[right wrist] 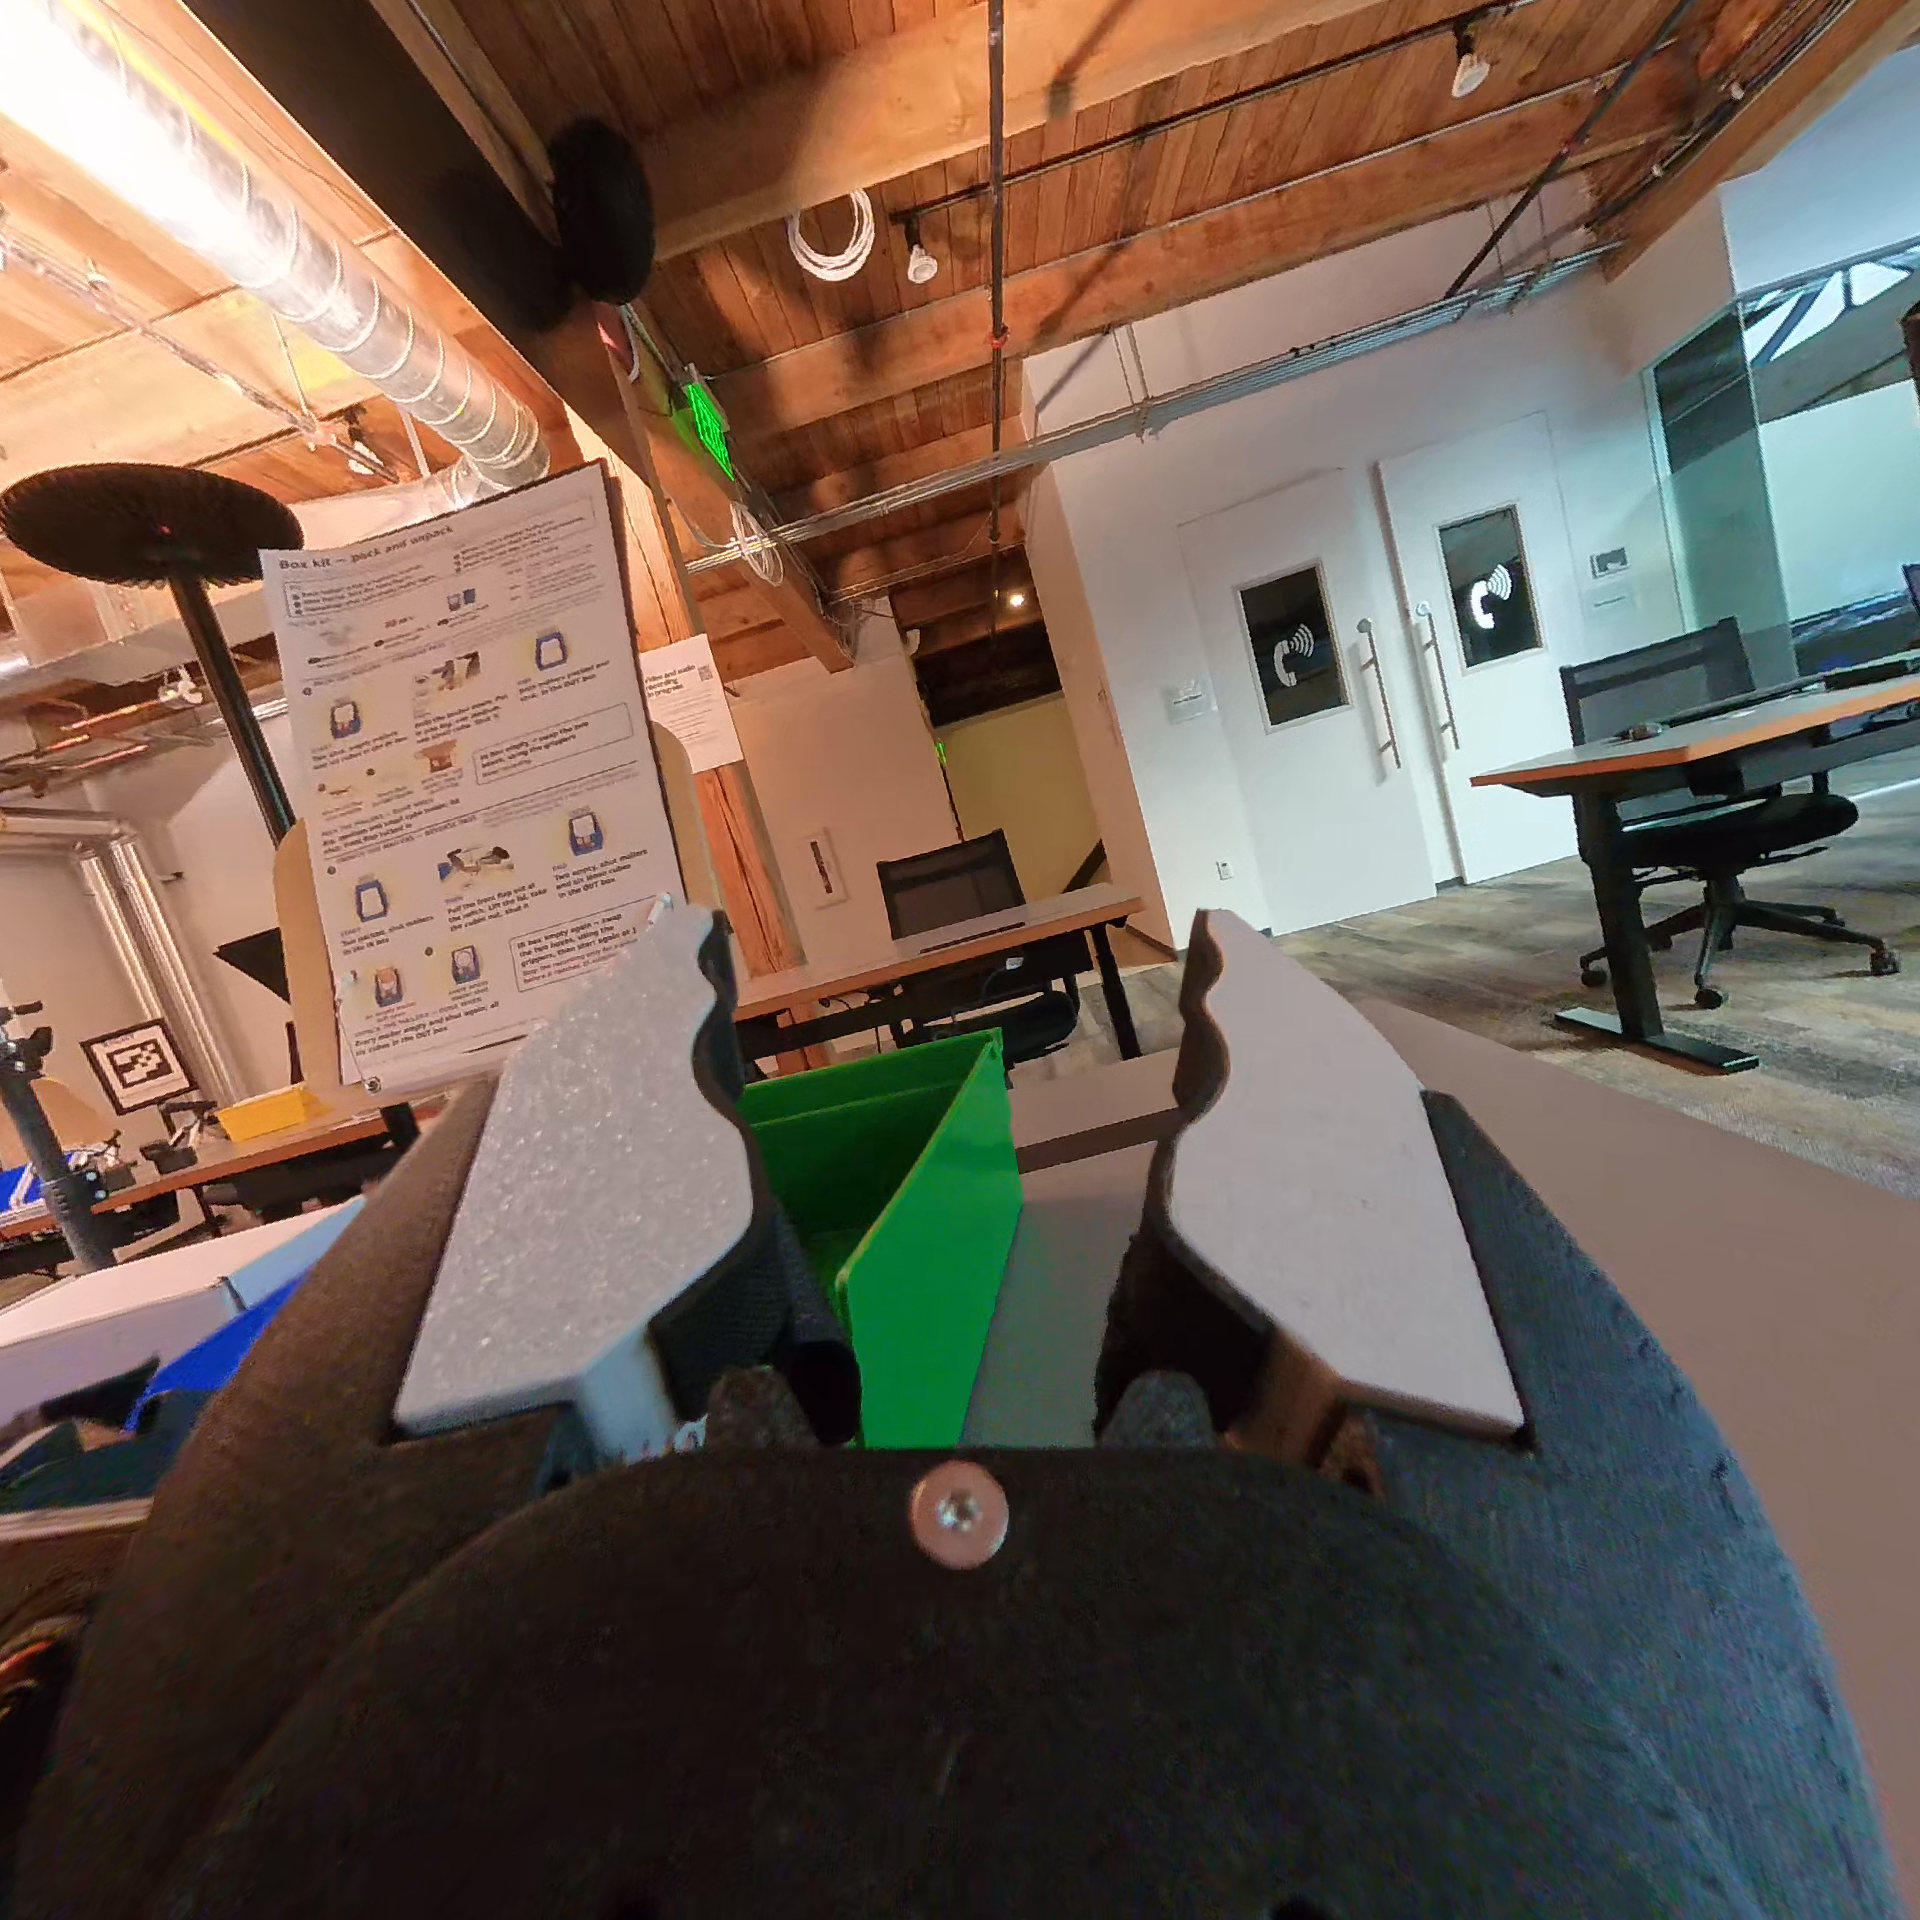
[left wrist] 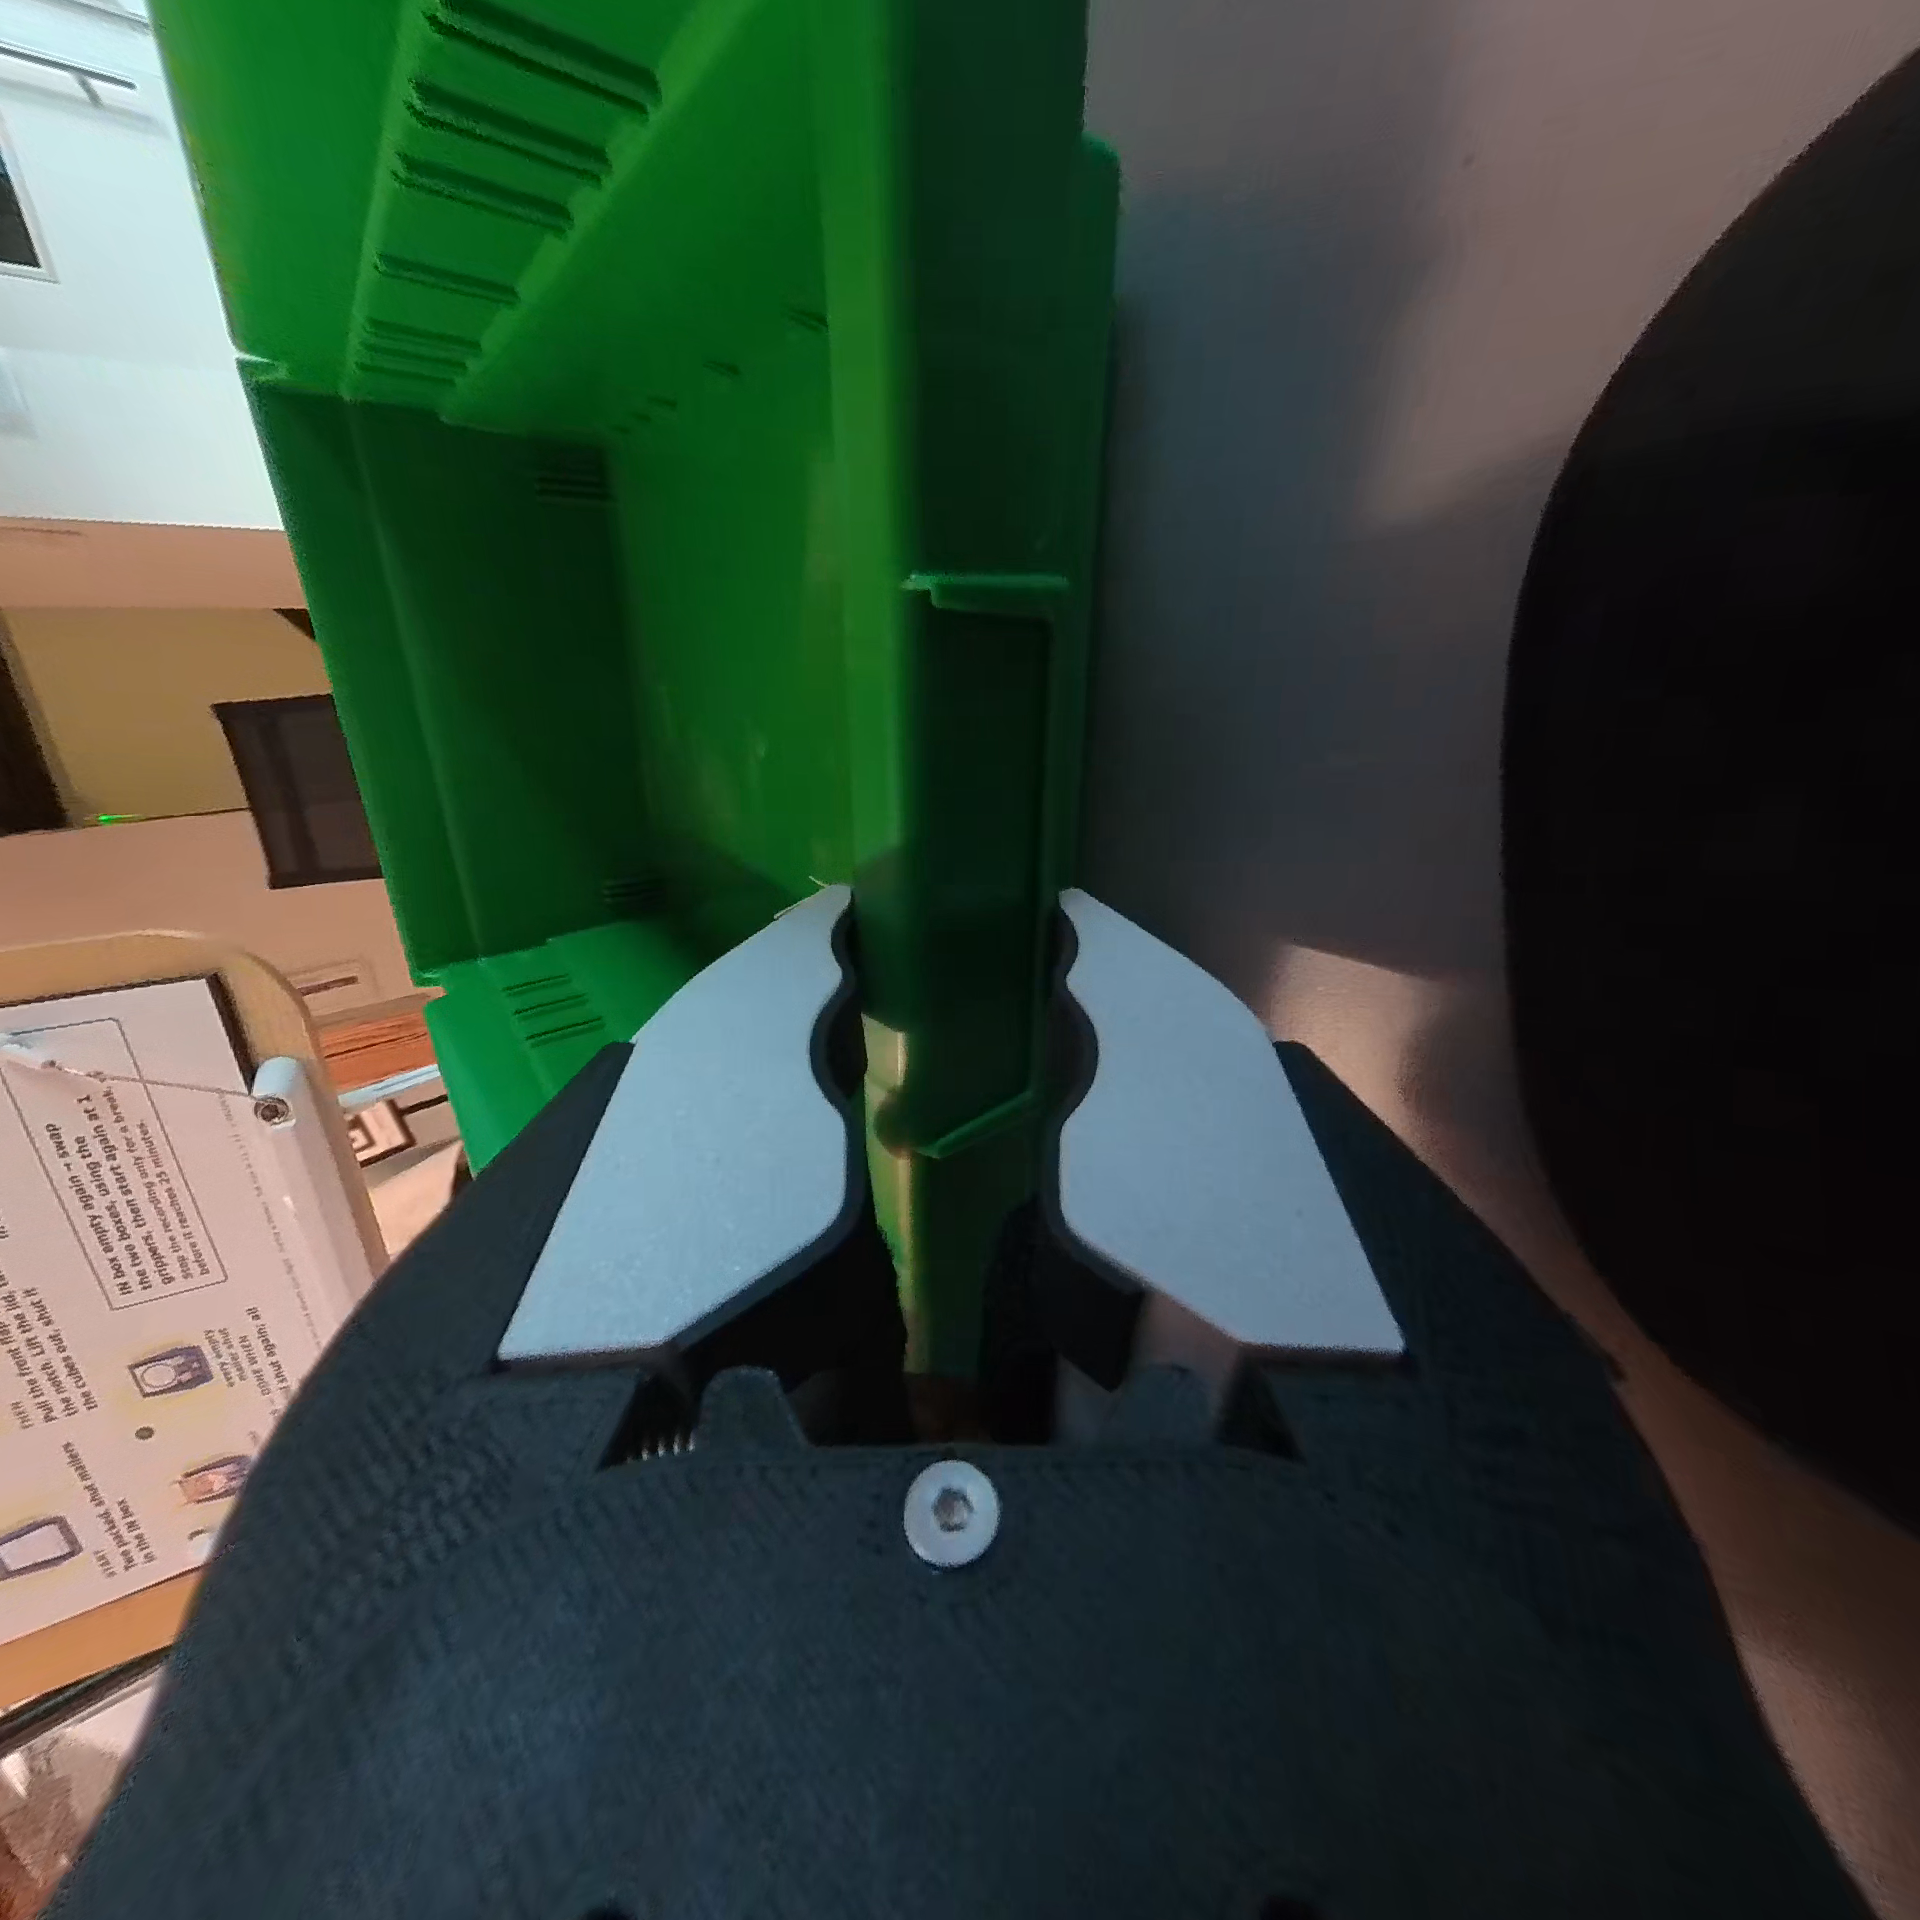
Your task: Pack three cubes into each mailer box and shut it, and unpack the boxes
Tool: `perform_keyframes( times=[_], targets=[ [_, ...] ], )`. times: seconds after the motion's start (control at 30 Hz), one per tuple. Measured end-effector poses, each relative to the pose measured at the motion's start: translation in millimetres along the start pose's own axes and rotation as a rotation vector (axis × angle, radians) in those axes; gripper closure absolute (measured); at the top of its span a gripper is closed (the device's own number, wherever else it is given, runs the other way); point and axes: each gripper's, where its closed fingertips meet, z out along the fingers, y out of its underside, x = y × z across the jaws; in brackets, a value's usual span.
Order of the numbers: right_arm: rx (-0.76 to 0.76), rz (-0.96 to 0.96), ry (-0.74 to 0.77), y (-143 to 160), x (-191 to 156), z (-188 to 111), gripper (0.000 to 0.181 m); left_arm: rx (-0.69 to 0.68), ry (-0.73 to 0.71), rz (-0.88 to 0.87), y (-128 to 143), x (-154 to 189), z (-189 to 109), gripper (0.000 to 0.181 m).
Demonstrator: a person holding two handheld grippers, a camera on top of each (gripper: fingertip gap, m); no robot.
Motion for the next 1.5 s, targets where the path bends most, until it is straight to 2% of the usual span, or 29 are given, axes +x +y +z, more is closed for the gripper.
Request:
perform_keyframes(
  times=[0.3,0.4,0.53,0.67,0.73,0.83,0.9,0.93,1.0,1.13,1.23,1.27,1.33,1.5],
  targets=[
    [-0.004,-0.028,-0.016,1.7,-4.8,0.0,0.098,-0.035,-0.040,0.001,3.1,2.6,0.5,0.149],
    [0.011,-0.047,-0.047,-0.4,-12.0,-0.6,0.099,-0.059,-0.121,0.013,4.0,-2.5,-5.2,0.139],
    [0.024,-0.079,-0.089,-1.9,-21.7,-1.4,0.100,0.020,-0.166,-0.054,-2.6,-8.7,-35.8,0.127],
    [0.000,-0.122,-0.156,4.4,-35.4,-1.4,0.112,0.190,-0.096,-0.189,-2.2,5.1,-93.1,0.121],
    [-0.042,-0.190,-0.212,15.2,-48.5,-1.3,0.121,0.209,-0.086,-0.238,22.0,14.7,-117.0,0.121],
    [-0.191,-0.338,-0.335,46.4,-75.9,-6.1,0.135,0.134,-0.106,-0.333,91.6,24.7,-133.0,0.122],
    [-0.351,-0.426,-0.451,77.5,-98.9,-13.8,0.131,0.031,-0.101,-0.404,150.0,32.0,-132.5,0.122],
    [-0.437,-0.473,-0.501,94.9,-109.2,-18.5,0.123,-0.007,-0.092,-0.426,174.9,36.0,-131.6,0.123],
    [-0.589,-0.612,-0.575,129.4,-124.0,-29.0,0.114,-0.039,-0.066,-0.450,207.4,43.5,-132.2,0.127],
    [-0.740,-0.990,-0.622,175.5,-129.0,-38.5,0.112,-0.065,0.014,-0.439,230.4,54.9,-127.2,0.134],
    [-0.839,-1.177,-0.647,198.2,-118.7,-36.9,0.112,-0.113,0.073,-0.401,237.9,65.4,-117.6,0.136],
    [-0.857,-1.220,-0.647,203.0,-115.0,-33.4,0.115,-0.130,0.066,-0.384,241.2,65.8,-114.6,0.143],
    [-0.888,-1.280,-0.658,210.0,-109.3,-27.4,0.143,-0.126,0.066,-0.376,243.0,64.9,-112.0,0.146],
    [-0.938,-1.321,-0.656,212.2,-96.3,-20.9,0.145,-0.171,0.068,-0.391,266.8,58.6,-107.9,0.146]
  ],
)
